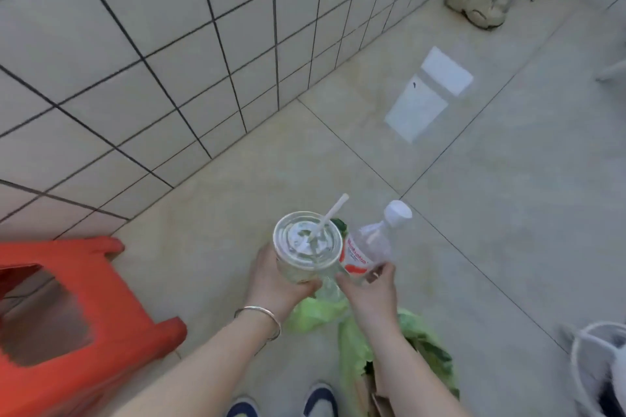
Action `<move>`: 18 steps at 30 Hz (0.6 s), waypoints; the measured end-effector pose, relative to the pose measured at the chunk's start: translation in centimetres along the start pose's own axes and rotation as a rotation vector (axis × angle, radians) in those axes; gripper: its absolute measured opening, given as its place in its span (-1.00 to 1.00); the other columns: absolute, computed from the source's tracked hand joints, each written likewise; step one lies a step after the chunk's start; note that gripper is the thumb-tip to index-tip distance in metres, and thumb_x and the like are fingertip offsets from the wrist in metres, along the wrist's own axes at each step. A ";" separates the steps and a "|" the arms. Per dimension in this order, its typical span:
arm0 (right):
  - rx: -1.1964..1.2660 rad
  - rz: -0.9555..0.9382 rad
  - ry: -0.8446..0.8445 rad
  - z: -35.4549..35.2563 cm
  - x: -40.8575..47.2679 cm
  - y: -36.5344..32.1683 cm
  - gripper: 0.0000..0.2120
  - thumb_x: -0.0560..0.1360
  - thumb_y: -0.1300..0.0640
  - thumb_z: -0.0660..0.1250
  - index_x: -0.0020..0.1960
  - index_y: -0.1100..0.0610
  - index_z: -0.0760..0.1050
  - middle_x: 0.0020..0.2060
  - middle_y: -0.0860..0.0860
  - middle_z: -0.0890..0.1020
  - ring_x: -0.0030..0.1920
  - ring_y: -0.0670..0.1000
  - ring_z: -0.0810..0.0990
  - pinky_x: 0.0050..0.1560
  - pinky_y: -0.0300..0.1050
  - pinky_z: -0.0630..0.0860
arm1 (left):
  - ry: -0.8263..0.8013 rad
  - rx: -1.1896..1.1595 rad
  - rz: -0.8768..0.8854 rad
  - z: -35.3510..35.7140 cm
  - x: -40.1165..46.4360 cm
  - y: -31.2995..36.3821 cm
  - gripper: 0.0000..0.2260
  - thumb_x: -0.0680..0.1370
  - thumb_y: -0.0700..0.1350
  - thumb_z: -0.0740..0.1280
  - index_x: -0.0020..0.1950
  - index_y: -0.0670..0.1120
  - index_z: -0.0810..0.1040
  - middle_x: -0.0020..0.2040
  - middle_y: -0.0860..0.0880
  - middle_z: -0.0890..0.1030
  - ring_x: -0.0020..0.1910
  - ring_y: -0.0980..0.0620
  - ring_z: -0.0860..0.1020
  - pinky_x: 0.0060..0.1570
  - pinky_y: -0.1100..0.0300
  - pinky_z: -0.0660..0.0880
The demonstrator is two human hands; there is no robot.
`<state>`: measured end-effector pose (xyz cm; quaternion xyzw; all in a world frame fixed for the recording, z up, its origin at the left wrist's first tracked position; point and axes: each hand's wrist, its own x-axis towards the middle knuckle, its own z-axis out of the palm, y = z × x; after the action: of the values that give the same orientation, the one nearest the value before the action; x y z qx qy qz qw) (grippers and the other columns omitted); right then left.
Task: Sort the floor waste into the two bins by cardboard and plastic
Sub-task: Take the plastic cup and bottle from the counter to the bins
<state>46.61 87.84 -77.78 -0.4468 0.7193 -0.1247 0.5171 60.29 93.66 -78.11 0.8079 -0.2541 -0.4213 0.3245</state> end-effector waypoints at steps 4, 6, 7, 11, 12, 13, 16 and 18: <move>0.006 0.002 0.027 3.2 5.0 4.6 -0.52 0.30 0.20 0.52 0.03 0.15 0.27 -0.04 0.03 0.49 -0.10 0.01 0.47 -0.10 -0.16 0.37 | -0.066 0.006 -0.068 3.9 4.9 -5.4 -0.35 0.08 0.03 0.55 0.14 0.11 0.46 0.05 0.10 0.60 0.05 0.12 0.59 0.07 0.15 0.55; -0.004 0.028 0.051 4.6 6.8 6.2 -0.51 0.30 0.18 0.52 0.05 0.17 0.28 -0.04 0.04 0.49 -0.08 0.02 0.46 -0.09 -0.17 0.34 | -0.088 0.042 -0.113 5.4 6.5 -7.3 -0.35 0.13 0.01 0.57 0.17 0.07 0.43 0.08 0.10 0.58 0.08 0.08 0.57 0.10 0.16 0.51; -0.003 0.050 0.066 5.2 7.6 6.9 -0.50 0.30 0.17 0.51 0.07 0.19 0.29 -0.03 0.03 0.49 -0.07 0.02 0.46 -0.08 -0.18 0.33 | -0.108 0.051 -0.140 6.0 7.1 -8.2 -0.35 0.15 -0.01 0.58 0.18 0.05 0.42 0.08 0.09 0.57 0.08 0.07 0.56 0.10 0.20 0.49; -0.016 0.071 0.112 7.5 10.8 9.0 -0.46 0.30 0.16 0.51 0.15 0.19 0.30 -0.07 -0.01 0.47 -0.06 0.04 0.48 -0.09 -0.17 0.33 | -0.182 0.058 -0.207 8.3 9.2 -11.1 -0.39 0.25 -0.08 0.57 0.20 0.00 0.36 0.07 0.05 0.54 0.02 0.05 0.52 -0.01 0.30 0.37; -0.022 0.068 0.111 8.1 11.4 9.4 -0.47 0.31 0.16 0.51 0.16 0.18 0.30 -0.09 -0.04 0.46 -0.07 0.03 0.47 -0.10 -0.18 0.33 | -0.176 0.052 -0.223 8.7 9.7 -11.6 -0.42 0.27 -0.10 0.56 0.19 -0.03 0.36 0.05 0.04 0.53 -0.01 0.05 0.51 -0.03 0.30 0.36; -0.037 0.067 0.104 8.8 12.0 9.7 -0.48 0.33 0.18 0.49 0.18 0.17 0.30 -0.10 -0.06 0.46 -0.07 0.02 0.47 -0.09 -0.20 0.32 | -0.171 0.056 -0.255 9.0 10.3 -11.9 -0.44 0.29 -0.11 0.54 0.19 -0.06 0.36 0.03 0.02 0.53 -0.03 0.04 0.49 -0.06 0.30 0.35; -0.122 0.090 0.106 10.5 13.3 11.2 -0.50 0.36 0.22 0.44 0.21 0.17 0.29 0.01 0.02 0.53 0.03 0.09 0.52 -0.06 -0.23 0.32 | -0.181 0.109 -0.339 10.1 12.1 -13.3 -0.38 0.31 -0.11 0.52 0.29 -0.10 0.32 0.12 -0.06 0.56 0.04 -0.05 0.54 -0.03 0.24 0.42; -0.165 0.141 0.126 11.4 14.0 12.0 -0.50 0.36 0.20 0.44 0.19 0.20 0.28 0.09 0.11 0.56 0.12 0.15 0.53 -0.03 -0.17 0.36 | -0.208 0.157 -0.363 11.1 13.5 -14.2 -0.34 0.31 -0.11 0.50 0.34 -0.08 0.30 0.17 -0.07 0.57 0.12 -0.09 0.56 0.06 0.19 0.48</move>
<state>49.24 87.11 -99.28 -0.4271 0.7880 -0.0564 0.4398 59.82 90.40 -100.41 0.8152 -0.1685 -0.5330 0.1514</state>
